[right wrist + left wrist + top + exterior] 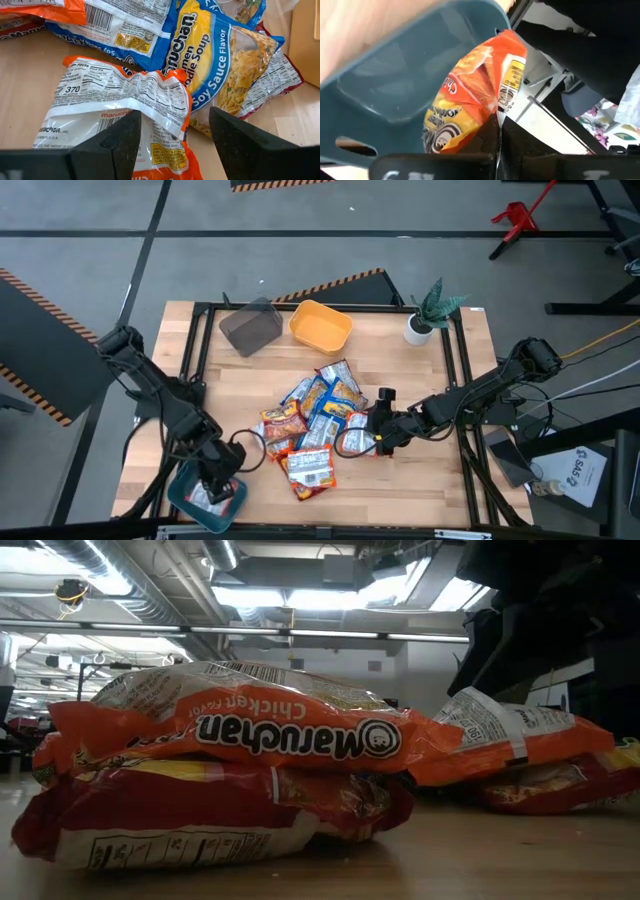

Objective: Sort Maruchan noodles
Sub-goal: Put the orange noodle pack into the blue bin

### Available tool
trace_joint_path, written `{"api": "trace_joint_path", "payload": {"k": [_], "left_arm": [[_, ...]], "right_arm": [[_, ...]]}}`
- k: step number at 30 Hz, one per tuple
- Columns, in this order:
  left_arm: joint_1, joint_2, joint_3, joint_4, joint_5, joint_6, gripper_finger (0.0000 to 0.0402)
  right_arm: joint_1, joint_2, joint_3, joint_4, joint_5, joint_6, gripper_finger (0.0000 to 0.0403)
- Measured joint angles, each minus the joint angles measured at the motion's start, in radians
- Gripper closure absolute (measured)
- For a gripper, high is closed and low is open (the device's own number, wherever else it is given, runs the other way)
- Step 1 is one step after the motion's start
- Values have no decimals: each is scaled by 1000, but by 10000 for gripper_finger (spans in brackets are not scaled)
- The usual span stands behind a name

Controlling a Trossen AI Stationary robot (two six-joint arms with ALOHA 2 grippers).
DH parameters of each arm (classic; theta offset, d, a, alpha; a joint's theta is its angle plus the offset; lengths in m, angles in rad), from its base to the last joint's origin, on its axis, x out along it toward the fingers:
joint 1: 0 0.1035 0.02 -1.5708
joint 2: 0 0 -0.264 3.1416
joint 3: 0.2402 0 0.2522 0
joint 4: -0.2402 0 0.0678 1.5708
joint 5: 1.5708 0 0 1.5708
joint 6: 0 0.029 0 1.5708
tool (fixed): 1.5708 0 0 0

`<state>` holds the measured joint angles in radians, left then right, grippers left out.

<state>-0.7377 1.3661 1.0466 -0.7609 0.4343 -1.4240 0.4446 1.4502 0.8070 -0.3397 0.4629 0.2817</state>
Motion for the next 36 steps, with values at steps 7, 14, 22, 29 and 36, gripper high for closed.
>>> {"api": "trace_joint_path", "payload": {"k": [7,14,22,29,36], "left_arm": [[26,3,0,17,5,24,401],[25,18,0,16,35,24,401],[23,55,0,16,102,79,401],[30,61,0,-52,147,164,401],[60,61,0,-65,162,174,401]], "right_arm": [[0,0,0,0,0,-1,181],[0,0,0,-1,0,-2,181],[0,0,0,-2,1,-32,181],[0,0,0,-2,10,-33,181],[0,0,0,-2,19,-55,181]]}}
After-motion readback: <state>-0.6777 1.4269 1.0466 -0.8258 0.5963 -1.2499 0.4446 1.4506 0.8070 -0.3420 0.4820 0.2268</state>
